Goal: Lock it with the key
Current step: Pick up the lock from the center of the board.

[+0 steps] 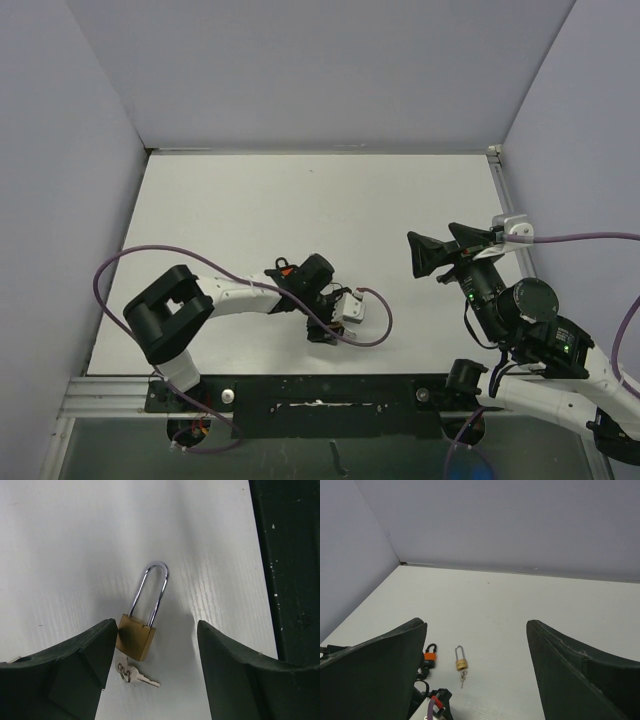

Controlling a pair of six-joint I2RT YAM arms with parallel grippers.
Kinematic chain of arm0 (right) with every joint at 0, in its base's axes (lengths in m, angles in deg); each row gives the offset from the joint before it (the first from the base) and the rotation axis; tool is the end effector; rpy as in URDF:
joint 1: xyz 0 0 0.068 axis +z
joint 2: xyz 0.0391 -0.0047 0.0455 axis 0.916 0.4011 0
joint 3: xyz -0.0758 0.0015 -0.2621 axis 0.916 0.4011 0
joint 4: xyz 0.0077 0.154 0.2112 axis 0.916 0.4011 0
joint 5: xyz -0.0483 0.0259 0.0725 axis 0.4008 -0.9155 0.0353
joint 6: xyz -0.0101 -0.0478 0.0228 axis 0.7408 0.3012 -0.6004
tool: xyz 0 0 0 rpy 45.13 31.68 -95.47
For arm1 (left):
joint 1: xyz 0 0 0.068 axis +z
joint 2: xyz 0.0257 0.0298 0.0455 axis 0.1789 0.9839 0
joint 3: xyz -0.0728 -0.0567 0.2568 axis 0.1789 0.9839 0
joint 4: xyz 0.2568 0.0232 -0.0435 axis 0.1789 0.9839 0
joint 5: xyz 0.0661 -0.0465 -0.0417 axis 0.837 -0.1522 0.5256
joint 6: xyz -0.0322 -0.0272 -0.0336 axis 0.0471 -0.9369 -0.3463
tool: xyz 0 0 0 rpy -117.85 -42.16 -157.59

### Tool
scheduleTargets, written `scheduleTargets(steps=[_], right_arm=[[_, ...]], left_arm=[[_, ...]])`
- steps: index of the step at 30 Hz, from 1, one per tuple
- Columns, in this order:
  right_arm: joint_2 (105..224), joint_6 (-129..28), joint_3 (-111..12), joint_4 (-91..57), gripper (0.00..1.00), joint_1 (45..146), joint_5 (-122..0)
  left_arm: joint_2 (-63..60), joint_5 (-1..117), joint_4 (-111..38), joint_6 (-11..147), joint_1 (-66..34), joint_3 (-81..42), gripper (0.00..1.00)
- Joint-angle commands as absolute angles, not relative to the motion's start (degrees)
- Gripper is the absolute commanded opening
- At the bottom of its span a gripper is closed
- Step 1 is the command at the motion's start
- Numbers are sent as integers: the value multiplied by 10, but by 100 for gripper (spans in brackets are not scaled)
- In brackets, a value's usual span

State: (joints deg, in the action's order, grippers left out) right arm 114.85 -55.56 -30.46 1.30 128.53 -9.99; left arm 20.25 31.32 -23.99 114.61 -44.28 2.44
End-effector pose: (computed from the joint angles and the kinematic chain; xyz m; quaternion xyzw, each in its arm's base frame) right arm 0.0642 0.0697 0.4215 -0.0154 0.6779 0.2225 0.7005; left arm 0.1689 -0.2725 0.1531 0.7041 0.5908 -0.3279 0.2182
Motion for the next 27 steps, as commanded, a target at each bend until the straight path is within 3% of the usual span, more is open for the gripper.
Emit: scheduleTargets(steps=[1,11,27], right_arm=[[1151,-552,-312,-10,83,1280,-100],[1166,-551,-313,-16,82,1281,-116],[1163,-556,-312,-18,82,1281,-128]], left_arm=[[224,323,-258,1145,-443,21,64],[229,340,-333,1130,-442,46,65],[199,362,-282,1106,-442,55,59]])
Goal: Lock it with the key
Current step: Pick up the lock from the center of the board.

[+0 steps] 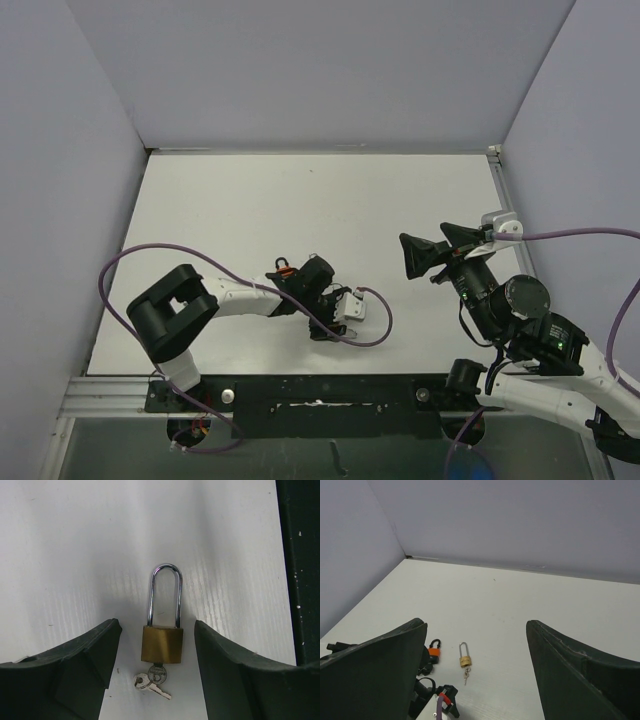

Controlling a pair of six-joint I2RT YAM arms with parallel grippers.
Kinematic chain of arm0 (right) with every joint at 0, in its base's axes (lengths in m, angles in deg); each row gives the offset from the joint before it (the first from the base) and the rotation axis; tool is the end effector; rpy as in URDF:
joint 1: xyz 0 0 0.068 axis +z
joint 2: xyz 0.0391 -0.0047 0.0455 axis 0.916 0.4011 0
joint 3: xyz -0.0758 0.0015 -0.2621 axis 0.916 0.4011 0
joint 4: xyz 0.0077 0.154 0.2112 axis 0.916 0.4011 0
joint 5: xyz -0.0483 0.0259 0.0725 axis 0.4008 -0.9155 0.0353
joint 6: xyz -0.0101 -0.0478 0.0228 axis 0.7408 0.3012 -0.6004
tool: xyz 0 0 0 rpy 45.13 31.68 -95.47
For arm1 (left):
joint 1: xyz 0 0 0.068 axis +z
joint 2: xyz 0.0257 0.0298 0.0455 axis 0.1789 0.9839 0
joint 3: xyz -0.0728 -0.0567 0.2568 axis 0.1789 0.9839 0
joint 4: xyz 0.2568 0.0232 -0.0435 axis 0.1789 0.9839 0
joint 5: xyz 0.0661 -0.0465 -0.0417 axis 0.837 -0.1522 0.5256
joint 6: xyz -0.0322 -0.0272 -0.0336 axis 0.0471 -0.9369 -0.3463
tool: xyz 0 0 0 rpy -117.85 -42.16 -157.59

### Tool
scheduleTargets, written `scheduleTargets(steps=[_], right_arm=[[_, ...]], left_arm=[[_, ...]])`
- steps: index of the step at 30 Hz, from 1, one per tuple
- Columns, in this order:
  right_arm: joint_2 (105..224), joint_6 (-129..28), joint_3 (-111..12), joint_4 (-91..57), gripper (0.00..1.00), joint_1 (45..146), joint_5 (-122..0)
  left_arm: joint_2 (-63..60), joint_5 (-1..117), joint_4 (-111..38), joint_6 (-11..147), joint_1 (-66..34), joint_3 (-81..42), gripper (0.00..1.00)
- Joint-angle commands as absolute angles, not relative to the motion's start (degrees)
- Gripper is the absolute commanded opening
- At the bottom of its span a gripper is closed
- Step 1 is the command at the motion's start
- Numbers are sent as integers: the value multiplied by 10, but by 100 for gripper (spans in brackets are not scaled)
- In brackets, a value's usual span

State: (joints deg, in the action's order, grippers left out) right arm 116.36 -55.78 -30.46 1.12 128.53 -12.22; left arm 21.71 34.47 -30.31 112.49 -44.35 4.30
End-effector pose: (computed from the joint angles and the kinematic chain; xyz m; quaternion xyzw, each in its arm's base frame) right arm 0.0674 0.0781 0.4199 -0.0342 0.6825 0.2298 0.6929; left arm 0.1719 -0.2746 0.1423 0.6930 0.6038 -0.3101 0.2429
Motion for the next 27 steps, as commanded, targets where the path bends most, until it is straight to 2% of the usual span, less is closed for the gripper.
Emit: scheduleTargets(steps=[1,20,23,25,27], right_arm=[[1163,-556,-312,-18,82,1281,-130],[1161,-561,-304,-24,82,1281,-144],[1158,-561,-302,-27,82,1280,-142],[1157,-561,-301,-27,82,1281,-142],[1156,-560,-301,-27,82,1280,-141]], left_arm=[[196,362,-283,1104,-442,57,59],[195,366,-302,1081,-443,68,58],[199,362,-305,1077,-443,67,51],[203,367,-300,1074,-443,63,35],[205,370,-299,1072,-443,63,27]])
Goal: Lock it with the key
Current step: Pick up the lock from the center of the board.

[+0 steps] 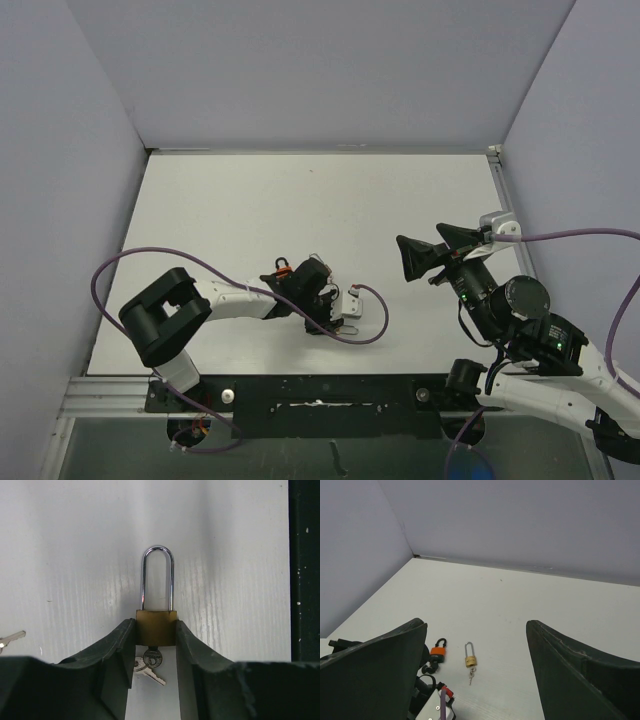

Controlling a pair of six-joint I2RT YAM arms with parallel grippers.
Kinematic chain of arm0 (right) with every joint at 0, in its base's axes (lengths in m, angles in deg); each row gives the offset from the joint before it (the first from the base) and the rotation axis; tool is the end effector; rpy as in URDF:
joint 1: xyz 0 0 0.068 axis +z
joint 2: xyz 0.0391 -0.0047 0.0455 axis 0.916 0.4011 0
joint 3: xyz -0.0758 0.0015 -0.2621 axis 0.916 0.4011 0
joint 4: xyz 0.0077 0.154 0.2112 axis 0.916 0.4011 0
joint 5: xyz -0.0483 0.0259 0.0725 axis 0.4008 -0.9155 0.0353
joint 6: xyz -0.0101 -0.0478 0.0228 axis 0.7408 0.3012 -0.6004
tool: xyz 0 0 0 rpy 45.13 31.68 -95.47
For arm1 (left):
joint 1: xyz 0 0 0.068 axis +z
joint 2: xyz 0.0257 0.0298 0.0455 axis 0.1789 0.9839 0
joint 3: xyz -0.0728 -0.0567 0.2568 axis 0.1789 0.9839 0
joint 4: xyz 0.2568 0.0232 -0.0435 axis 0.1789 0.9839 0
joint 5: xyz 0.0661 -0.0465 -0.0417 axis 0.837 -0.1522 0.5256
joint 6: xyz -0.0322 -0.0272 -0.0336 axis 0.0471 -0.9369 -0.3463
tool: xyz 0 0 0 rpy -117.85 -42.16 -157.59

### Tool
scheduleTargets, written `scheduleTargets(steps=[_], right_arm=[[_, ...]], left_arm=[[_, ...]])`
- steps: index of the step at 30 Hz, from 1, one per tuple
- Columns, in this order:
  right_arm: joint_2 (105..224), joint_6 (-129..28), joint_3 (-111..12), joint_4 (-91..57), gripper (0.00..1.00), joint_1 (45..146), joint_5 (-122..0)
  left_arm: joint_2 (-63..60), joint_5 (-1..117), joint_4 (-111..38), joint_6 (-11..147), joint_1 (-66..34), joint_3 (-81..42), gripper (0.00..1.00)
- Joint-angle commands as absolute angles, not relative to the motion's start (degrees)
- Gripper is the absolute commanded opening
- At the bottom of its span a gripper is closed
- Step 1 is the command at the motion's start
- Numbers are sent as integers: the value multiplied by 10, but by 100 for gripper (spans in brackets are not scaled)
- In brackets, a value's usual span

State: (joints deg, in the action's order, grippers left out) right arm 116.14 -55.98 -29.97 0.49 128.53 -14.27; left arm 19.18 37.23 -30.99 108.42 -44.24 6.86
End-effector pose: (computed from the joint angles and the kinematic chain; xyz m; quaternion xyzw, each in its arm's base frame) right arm 0.0670 0.0794 0.4188 -0.0444 0.6794 0.2446 0.6903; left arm 0.1677 -0.2652 0.1436 0.6689 0.6357 -0.2979 0.2441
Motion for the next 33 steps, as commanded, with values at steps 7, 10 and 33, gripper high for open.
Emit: scheduleTargets(steps=[7,10,33], right_arm=[[1156,-559,-297,-29,82,1280,-136],[1157,-557,-294,-28,82,1281,-131],[1180,-505,-166,-171,78,1272,-37]], left_arm=[[197,344,-343,1051,-443,77,22],[190,359,-371,1031,-443,89,17],[-50,577,-519,955,-434,95,1]])
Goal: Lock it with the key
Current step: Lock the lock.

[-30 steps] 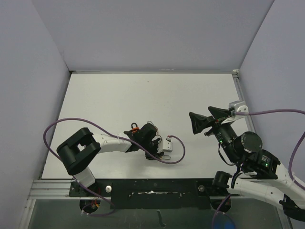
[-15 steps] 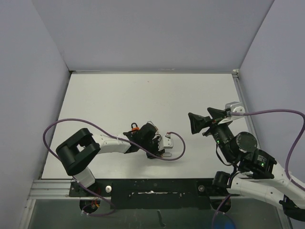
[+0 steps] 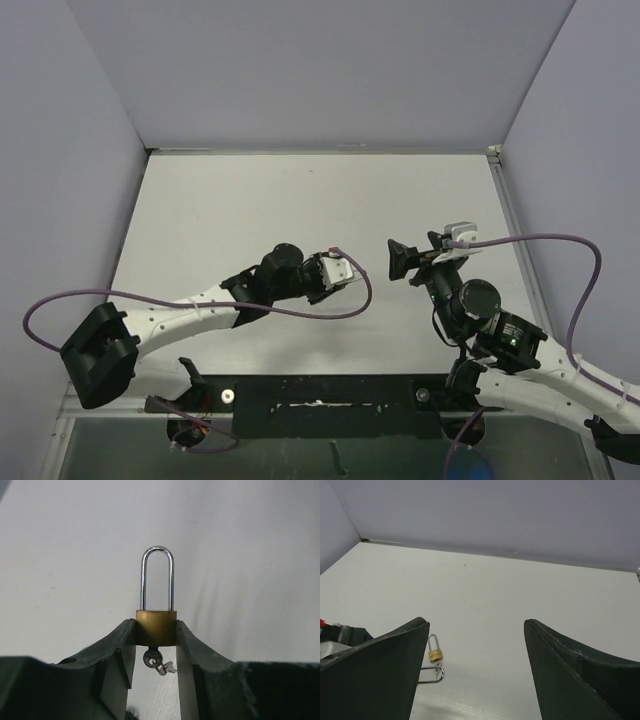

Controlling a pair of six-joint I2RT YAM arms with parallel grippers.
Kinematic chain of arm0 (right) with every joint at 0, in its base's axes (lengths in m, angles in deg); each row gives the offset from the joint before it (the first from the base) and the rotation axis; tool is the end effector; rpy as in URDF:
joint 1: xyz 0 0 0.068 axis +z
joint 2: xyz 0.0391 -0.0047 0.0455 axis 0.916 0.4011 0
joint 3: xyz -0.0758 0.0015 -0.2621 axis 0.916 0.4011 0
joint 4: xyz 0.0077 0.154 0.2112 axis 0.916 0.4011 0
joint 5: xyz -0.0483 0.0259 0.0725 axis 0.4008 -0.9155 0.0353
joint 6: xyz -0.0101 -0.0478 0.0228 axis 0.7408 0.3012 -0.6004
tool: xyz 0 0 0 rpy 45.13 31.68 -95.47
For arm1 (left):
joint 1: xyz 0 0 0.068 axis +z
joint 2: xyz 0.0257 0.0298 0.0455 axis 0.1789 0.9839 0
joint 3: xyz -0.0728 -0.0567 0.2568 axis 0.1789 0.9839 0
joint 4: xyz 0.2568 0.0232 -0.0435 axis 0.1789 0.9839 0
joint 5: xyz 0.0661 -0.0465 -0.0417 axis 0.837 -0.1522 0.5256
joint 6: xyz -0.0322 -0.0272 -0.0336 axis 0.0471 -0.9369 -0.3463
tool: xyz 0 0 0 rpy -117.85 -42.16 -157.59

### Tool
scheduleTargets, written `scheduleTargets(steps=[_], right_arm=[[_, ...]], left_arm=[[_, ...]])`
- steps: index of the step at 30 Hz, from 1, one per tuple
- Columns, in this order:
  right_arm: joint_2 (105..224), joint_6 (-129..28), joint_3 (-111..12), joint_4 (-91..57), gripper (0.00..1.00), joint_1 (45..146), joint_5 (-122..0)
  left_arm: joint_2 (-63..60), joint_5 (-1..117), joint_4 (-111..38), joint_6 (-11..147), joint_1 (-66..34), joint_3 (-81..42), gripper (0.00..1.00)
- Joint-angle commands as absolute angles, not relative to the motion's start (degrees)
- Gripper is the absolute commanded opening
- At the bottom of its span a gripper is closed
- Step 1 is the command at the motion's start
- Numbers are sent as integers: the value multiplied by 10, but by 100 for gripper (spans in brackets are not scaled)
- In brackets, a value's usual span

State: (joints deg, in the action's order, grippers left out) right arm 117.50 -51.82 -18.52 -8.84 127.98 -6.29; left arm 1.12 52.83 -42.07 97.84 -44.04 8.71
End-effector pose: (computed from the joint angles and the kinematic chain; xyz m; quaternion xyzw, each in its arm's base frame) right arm 0.0848 0.1026 0.3693 -0.0318 0.6984 0.1514 0.6988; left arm 0.1674 -0.2474 0.2384 0.5468 0.6441 -0.2561 0.4697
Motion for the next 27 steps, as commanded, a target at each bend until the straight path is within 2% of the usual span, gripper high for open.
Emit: scheduleTargets(steps=[1,7,10,22,27], right_arm=[[1179,-503,-156,-181,77,1271,-39],[1142,-487,-80,-271,76,1265,-75],[1126,-472,-45,-314,77,1264,-131],[1160,-453,42,-458,80,1259,-354],[1186,-460,47,-525,82,1218,-446]], left_arm=[[-59,584,-536,948,-432,100,1],[-97,622,-666,892,-403,131,1],[-102,609,-738,832,-374,145,1],[-95,412,-938,619,-289,151,1],[-79,359,-1032,548,-277,157,1]])
